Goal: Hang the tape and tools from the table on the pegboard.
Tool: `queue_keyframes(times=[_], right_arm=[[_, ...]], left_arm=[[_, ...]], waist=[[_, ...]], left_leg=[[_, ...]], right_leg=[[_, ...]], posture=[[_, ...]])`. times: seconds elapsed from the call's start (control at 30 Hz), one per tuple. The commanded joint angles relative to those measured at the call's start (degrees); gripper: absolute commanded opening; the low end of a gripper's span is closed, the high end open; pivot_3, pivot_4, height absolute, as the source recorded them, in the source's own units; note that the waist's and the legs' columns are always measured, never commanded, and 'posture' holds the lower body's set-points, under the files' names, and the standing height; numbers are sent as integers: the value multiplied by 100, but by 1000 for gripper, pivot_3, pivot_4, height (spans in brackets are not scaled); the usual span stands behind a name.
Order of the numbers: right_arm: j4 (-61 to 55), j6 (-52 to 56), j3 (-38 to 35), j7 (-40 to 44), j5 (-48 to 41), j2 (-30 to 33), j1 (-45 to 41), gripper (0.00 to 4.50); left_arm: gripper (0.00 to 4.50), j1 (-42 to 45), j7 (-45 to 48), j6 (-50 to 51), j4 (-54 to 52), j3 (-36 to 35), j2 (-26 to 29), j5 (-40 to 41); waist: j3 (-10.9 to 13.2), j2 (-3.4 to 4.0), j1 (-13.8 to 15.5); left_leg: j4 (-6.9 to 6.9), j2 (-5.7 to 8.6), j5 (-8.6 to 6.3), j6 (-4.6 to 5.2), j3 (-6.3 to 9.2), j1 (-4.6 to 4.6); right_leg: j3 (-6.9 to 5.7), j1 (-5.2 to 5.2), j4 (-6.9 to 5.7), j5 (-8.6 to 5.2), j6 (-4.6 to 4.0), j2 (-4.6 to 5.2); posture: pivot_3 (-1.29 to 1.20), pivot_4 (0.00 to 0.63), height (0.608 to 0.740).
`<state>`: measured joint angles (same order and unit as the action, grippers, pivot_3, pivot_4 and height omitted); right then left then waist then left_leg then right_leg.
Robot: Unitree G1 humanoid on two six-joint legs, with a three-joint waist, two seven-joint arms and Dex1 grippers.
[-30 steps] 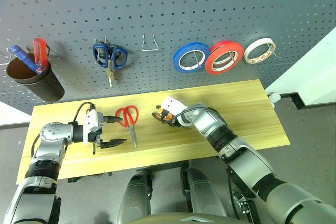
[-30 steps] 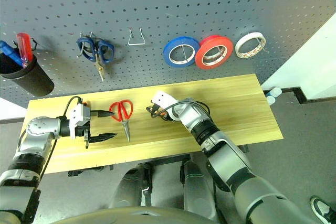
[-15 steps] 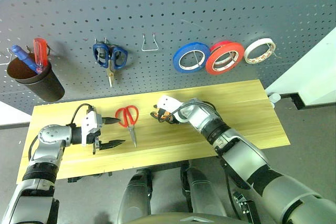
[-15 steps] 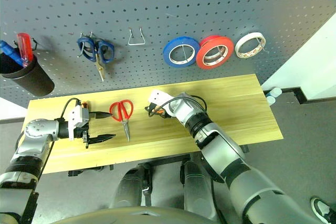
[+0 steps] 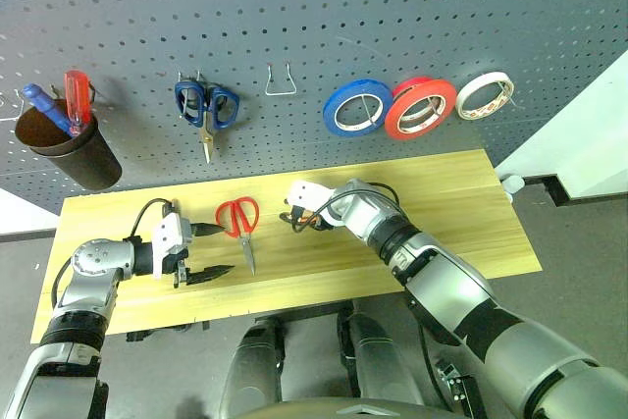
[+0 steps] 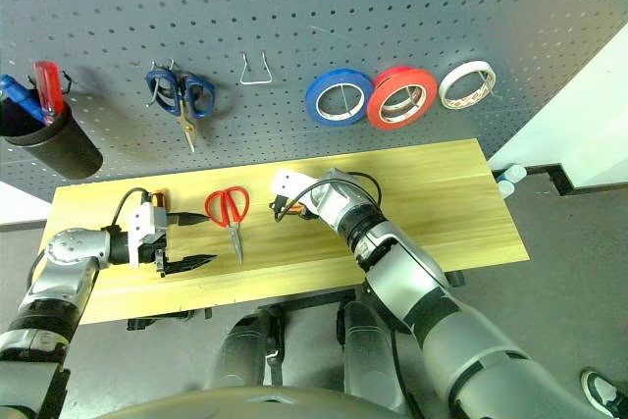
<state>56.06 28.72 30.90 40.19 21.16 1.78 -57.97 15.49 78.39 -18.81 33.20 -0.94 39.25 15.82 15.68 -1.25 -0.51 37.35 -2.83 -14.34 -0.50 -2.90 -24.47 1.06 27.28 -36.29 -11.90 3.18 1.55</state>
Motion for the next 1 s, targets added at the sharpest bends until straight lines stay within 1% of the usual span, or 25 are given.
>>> queue_keyframes(times=[0.03, 0.07, 0.17, 0.2, 0.23, 0.33, 0.4, 0.5, 0.57, 0.63, 0.7, 0.8, 0.87, 1.0], right_arm=[[-978, 374, -253, 391, -200, 275, 213, 2061], [-1578, 649, -318, 675, -322, 430, 398, 2061], [-3441, 1485, -558, 1300, -770, 829, 994, 2061], [-4212, 1941, -731, 1507, -1036, 987, 1219, 2061], [-4743, 2282, -841, 1631, -1222, 1091, 1371, 2061], [-6080, 3062, -1271, 1798, -1762, 1397, 1742, 2061], [-6612, 3409, -1479, 1791, -2060, 1508, 1866, 2061], [-7597, 3730, -2206, 1884, -2814, 1613, 2117, 2061], [-7950, 3798, -2585, 1859, -3199, 1647, 2180, 2061], [-8133, 3741, -2916, 1730, -3454, 1692, 2159, 2061], [-8131, 3707, -3103, 1577, -3641, 1713, 2071, 2061], [-8024, 3702, -3470, 1324, -3986, 1605, 1779, 2060], [-7919, 3599, -3543, 1169, -4138, 1568, 1654, 2060], [-7516, 3294, -3666, 628, -4237, 1349, 1257, 2060]], left_arm=[[4500, -252, 221, 318, -666, -306, 50, 585], [4500, -356, 252, 445, -884, -382, 89, 725], [4500, -642, 306, 778, -1378, -605, 209, 1052], [4500, -800, 301, 905, -1630, -702, 257, 1185], [4500, -905, 298, 999, -1800, -772, 286, 1267], [4500, -1277, 236, 1361, -2471, -1032, 358, 1611], [4500, -1424, 243, 1434, -2732, -1176, 369, 1751], [4500, -1629, -26, 1992, -3426, -1516, 335, 2313], [4500, -1671, -186, 2109, -3731, -1665, 287, 2473], [4500, -1637, -593, 2199, -4069, -1877, 116, 2668], [4500, -1641, -844, 2293, -4290, -2006, 25, 2775], [4500, -1873, -1032, 2347, -4655, -2202, -47, 2859], [4500, -1933, -1114, 2381, -4736, -2279, -67, 2894], [4500, -1956, -1394, 2574, -4964, -2568, -85, 3206]], waist=[[-1, -2, 18], [-2, -1, 32], [-5, -3, 94], [-7, -5, 103], [-11, -5, 107], [-22, -12, 119], [-47, -24, 126], [-119, -62, 129], [-160, -72, 127], [-218, -77, 129], [-304, -86, 128], [-399, -103, 100], [-438, -97, 114], [-610, -105, 129]], left_leg=[[0, 0, 0, 0, 0, -1], [-1, 0, 0, -1, 1, -3], [-1, 0, 0, -1, 1, -12], [-1, 2, 0, -1, -1, -11], [-1, 0, 0, -1, 1, -15], [-2, -1, 0, -1, 3, -12], [-1, 0, 7, -14, 5, -6], [-1, 1, 20, -37, 5, -6], [2, 1, 24, -44, 7, -1], [5, 1, 29, -52, 6, -1], [8, 2, 29, -53, 5, 4], [8, 3, 29, -53, 4, 24], [7, 2, 31, -55, -2, 37], [2, -5, 34, -60, 1, 47]], right_leg=[[0, 1, 0, 0, 0, 0], [-1, 1, 0, 0, 1, 1], [-1, 3, 5, 1, 3, 4], [-1, 4, 5, 1, 4, 3], [-4, 7, 5, 2, 3, 2], [-8, 5, 3, 2, 3, 0], [-11, -1, 6, 2, 2, -1], [-13, -7, 14, 6, -2, 1], [-14, -17, 19, 9, -7, 1], [-13, -20, 24, 17, -10, 2], [-13, -27, 26, 19, -10, 2], [-13, -45, 26, 21, -11, -2], [-8, -50, 25, 27, -19, -5], [-11, -54, 22, 29, -23, -17]], posture=[[151, 222, 740], [151, 222, 740], [145, 195, 740], [143, 186, 740], [142, 180, 740], [135, 152, 740], [138, 135, 740], [142, 120, 740], [146, 106, 740], [146, 94, 740], [149, 81, 740], [160, 64, 740], [173, 48, 740], [192, 31, 740]])
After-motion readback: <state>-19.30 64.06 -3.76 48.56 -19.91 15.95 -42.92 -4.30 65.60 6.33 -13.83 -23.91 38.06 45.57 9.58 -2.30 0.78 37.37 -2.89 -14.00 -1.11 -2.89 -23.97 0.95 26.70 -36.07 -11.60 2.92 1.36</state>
